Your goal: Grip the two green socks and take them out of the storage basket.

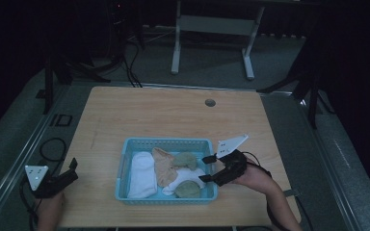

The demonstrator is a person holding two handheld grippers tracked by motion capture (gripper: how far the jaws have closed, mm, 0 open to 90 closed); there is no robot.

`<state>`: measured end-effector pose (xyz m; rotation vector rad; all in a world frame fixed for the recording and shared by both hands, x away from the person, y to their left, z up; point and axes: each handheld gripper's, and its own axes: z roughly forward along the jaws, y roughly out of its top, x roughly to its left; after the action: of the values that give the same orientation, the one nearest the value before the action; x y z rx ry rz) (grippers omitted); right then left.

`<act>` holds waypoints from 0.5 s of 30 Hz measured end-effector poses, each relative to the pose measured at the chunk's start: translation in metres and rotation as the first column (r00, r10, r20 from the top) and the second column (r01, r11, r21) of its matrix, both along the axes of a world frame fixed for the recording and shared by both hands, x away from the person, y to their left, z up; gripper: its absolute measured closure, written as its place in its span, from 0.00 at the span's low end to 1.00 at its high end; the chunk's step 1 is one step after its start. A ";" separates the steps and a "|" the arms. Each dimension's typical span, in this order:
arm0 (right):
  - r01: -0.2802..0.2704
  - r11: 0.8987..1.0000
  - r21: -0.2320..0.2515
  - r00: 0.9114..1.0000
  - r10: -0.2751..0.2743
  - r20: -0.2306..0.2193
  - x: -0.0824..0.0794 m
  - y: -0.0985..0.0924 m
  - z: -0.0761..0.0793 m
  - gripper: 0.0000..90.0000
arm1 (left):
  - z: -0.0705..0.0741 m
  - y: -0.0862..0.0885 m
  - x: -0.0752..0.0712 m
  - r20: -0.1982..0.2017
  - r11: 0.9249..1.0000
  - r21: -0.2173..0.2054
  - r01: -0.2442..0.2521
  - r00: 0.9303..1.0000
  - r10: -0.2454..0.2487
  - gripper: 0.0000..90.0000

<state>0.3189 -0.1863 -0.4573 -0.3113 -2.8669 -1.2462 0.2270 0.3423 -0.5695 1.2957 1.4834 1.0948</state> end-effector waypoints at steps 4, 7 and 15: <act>-0.035 0.998 -0.049 0.999 0.035 0.000 -0.002 0.014 -0.006 0.47 | 0.000 0.000 0.000 0.000 1.000 -0.001 0.001 1.000 -0.001 0.01; -0.051 0.994 -0.096 0.999 0.050 -0.003 -0.002 0.025 -0.010 0.49 | 0.000 0.000 0.000 -0.001 1.000 0.000 0.002 1.000 -0.002 0.01; -0.084 0.974 -0.211 0.996 0.080 -0.026 0.000 0.045 -0.027 0.54 | 0.000 0.000 0.000 -0.002 1.000 0.001 0.002 1.000 -0.002 0.01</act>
<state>0.3192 -0.1416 -0.4839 -0.2004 -2.9677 -0.9216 0.2271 0.3423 -0.5694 1.2994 1.4828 1.0933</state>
